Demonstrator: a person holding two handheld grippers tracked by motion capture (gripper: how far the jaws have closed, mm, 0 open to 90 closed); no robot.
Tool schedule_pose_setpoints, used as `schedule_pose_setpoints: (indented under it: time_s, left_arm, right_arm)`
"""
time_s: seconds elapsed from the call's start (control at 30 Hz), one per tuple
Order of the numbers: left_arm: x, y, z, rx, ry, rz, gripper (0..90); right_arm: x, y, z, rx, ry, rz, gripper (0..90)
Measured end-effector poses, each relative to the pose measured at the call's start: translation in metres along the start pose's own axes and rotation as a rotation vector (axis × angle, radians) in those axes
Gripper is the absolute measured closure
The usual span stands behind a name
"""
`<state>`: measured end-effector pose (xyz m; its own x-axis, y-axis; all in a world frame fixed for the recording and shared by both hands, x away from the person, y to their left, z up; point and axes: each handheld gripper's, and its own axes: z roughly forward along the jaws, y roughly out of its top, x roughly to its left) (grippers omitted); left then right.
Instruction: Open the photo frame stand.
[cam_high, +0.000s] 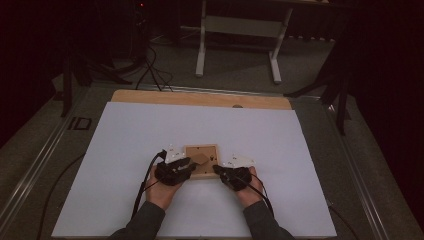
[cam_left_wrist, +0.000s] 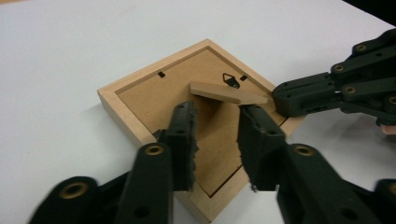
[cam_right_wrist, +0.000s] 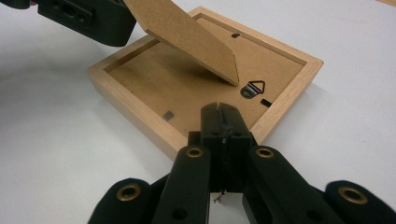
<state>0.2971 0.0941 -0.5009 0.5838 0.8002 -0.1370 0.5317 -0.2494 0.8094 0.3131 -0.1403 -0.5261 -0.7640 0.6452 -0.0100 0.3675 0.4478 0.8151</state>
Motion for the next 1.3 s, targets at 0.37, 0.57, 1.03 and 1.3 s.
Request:
schedule_pose_setpoints:
  time_s: [0.37,0.57,1.03,1.3]
  left_arm:
    - [0.0044,0.0007,0.0049,0.029,-0.012,-0.020,52.1]
    - [0.0071,0.0003,0.0025,0.035,-0.029,-0.007,50.4]
    - [0.0049,-0.0004,0.0008,0.048,-0.055,0.031,47.9]
    - [0.0040,0.0017,0.0054,0.055,-0.065,0.034,42.3]
  right_arm:
    - [0.0001,0.0000,0.0000,0.000,0.000,0.001,89.5]
    - [0.0002,0.0000,0.0001,-0.001,0.000,0.002,89.5]
    - [0.0000,-0.0001,0.0000,-0.001,0.000,0.000,89.4]
    - [0.0003,-0.0001,0.0002,-0.003,-0.003,-0.001,89.0]
